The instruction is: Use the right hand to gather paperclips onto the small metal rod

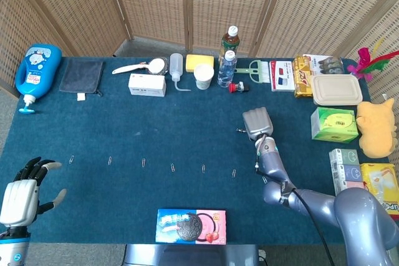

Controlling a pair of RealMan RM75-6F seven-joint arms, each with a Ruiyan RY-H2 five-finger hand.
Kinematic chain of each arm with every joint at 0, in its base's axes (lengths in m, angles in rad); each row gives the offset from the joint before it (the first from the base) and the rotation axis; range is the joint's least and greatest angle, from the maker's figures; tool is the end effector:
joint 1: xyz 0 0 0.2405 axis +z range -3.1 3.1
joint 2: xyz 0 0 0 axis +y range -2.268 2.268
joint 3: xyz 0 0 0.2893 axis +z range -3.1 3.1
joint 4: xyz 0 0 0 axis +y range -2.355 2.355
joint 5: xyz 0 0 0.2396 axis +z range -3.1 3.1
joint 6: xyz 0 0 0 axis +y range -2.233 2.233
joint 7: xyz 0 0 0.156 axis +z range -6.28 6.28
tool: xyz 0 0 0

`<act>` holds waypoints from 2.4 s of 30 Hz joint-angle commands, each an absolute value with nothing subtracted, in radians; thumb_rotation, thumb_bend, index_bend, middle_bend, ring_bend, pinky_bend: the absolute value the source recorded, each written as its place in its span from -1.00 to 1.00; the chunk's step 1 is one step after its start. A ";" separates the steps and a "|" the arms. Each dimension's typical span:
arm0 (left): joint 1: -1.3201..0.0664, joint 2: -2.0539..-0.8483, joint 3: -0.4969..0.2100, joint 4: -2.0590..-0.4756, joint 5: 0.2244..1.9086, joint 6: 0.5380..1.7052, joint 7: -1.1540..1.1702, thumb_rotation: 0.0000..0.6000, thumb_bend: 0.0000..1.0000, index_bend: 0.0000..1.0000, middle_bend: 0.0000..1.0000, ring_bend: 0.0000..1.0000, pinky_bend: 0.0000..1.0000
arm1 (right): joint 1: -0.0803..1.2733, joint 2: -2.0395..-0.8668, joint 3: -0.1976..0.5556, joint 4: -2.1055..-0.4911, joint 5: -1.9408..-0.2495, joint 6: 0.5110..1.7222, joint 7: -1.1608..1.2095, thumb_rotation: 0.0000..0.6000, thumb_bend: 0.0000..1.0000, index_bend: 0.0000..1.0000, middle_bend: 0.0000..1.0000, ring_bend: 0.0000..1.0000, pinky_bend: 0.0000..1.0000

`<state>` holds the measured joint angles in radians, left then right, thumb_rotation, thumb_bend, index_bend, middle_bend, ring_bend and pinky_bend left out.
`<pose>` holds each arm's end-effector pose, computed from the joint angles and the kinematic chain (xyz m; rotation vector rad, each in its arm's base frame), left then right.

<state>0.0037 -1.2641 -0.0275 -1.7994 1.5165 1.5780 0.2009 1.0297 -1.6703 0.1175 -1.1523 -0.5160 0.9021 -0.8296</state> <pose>-0.3021 0.1610 0.0949 -1.2670 -1.0061 -0.9790 -0.1772 -0.4714 -0.0653 1.7850 -0.7219 0.4075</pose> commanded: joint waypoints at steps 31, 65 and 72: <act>0.004 -1.265 -0.028 -1.789 1.513 1.575 0.190 1.00 -0.23 -0.42 -0.47 -0.74 -0.55 | 1.001 -1.682 0.143 -1.120 -0.533 0.905 -0.891 1.00 -0.41 0.04 0.41 0.54 0.03; 0.009 -1.266 -0.025 -1.779 1.510 1.577 0.183 1.00 -0.22 -0.43 -0.48 -0.74 -0.55 | 1.014 -1.726 0.170 -1.056 -0.466 0.859 -0.961 1.00 -0.39 0.06 0.41 0.54 0.03; 0.012 -1.265 -0.025 -1.776 1.506 1.579 0.179 1.00 -0.23 -0.43 -0.49 -0.75 -0.55 | 1.029 -1.734 0.179 -1.050 -0.420 0.861 -0.999 1.00 -0.38 0.06 0.41 0.54 0.03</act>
<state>0.0119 -1.2650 -0.0245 -1.7755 1.5063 1.5786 0.1790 1.0265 -1.7323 0.1774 -1.0514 -0.4242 0.8609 -0.9946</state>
